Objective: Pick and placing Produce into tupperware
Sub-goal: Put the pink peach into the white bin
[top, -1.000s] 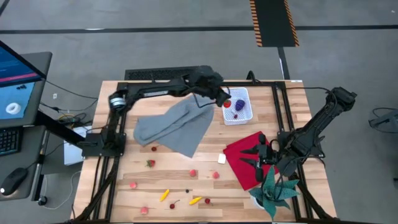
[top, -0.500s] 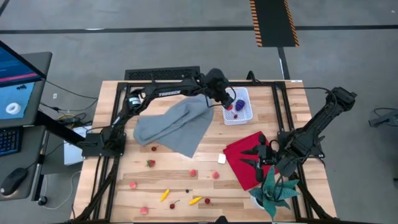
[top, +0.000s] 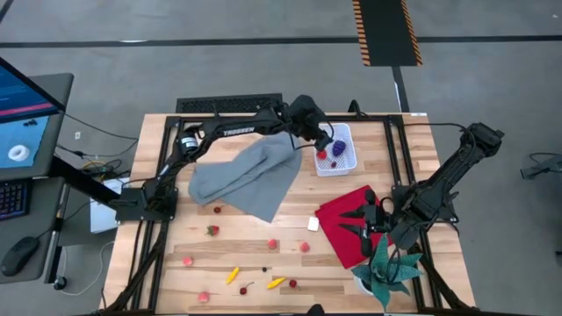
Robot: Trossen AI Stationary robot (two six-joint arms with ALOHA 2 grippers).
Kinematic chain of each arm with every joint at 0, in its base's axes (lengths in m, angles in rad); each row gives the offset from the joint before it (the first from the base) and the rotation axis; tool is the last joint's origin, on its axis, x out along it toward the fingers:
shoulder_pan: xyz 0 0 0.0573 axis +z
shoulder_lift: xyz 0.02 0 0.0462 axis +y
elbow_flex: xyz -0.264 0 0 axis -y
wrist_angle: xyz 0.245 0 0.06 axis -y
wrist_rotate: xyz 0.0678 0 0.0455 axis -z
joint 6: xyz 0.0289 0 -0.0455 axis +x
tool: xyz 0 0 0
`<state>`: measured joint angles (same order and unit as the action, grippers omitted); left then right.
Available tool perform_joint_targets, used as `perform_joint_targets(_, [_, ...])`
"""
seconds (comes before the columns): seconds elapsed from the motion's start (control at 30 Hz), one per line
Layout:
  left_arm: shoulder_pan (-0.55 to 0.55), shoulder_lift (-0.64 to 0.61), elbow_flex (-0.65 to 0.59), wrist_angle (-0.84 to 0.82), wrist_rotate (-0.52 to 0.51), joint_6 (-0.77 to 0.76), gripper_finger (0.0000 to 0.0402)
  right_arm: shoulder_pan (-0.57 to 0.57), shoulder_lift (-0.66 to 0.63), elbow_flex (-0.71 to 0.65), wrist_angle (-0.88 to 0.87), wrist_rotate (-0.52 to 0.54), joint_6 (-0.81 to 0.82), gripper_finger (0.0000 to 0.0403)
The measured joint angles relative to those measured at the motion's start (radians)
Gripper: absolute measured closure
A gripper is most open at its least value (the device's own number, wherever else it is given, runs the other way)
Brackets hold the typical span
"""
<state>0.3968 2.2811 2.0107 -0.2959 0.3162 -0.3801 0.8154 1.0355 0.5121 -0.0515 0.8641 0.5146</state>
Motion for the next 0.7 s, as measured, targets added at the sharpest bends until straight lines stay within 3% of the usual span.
perform_joint_targets(0.27, [-0.005, -0.069, 0.096, -0.089, 0.131, 0.033, 0.0187, -0.01, -0.002, 0.0, 0.213, -0.006, -0.269, 0.0248])
perform_joint_targets(0.47, [-0.029, -0.213, 0.103, -0.204, 0.149, 0.221, 0.0187, -0.011, -0.003, 0.0, 0.413, -0.176, -0.596, 0.0248])
perform_joint_targets(0.7, [-0.081, -0.394, 0.096, -0.354, 0.142, 0.338, 0.0187, -0.091, -0.002, 0.001, 0.505, -0.181, -0.581, 0.0248])
